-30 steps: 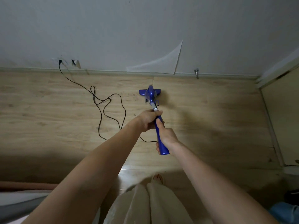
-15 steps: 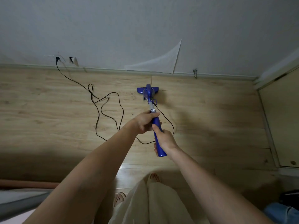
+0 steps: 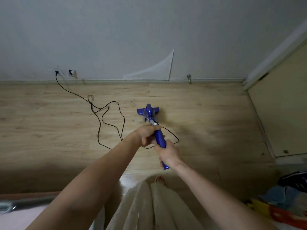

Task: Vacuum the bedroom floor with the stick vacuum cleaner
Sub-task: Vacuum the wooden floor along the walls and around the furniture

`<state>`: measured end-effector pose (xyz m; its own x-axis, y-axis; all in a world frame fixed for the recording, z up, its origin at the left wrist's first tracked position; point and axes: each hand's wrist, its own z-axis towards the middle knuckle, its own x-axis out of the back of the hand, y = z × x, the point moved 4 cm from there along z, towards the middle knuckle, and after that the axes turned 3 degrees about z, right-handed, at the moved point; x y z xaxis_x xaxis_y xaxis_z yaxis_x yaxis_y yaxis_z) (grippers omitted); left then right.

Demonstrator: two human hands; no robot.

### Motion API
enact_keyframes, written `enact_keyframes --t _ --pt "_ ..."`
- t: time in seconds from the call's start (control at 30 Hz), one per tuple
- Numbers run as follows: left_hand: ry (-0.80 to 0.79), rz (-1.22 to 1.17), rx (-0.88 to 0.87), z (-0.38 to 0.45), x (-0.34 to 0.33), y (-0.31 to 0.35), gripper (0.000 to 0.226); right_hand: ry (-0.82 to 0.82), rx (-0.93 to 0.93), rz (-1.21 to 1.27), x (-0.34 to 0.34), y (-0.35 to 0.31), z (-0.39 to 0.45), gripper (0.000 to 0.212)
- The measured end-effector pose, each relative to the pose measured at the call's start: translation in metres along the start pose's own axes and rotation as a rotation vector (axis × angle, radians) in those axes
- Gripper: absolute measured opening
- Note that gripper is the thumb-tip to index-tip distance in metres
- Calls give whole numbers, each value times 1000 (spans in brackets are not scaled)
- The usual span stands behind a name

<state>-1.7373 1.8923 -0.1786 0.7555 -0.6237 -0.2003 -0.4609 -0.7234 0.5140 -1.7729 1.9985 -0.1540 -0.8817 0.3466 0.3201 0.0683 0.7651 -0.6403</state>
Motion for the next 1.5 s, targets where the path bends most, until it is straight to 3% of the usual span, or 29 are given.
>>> enact_keyframes --t 0.27,0.47,0.63,0.83,1.2,1.43,1.5 --pt "-35 1 48 -65 -12 -31 17 -90 -51 92 9 -6 -92 24" --pt "-55 4 109 -89 -11 -49 21 -129 -85 29 15 -5 -125 22" --pt "-51 -90 74 -91 -12 -50 22 -126 -61 49 12 6 -110 34" --pt "1 -88 47 -75 3 -46 22 -126 -51 82 -11 10 -85 34" --pt "-18 -93 39 -57 30 -12 19 -146 -39 122 -14 -28 -61 42" --pt "-4 -22 32 -49 66 -9 15 -163 -58 180 -58 -35 -50 26" --pt "-34 -8 51 -49 80 -11 25 -173 -52 187 -68 -38 -52 19"
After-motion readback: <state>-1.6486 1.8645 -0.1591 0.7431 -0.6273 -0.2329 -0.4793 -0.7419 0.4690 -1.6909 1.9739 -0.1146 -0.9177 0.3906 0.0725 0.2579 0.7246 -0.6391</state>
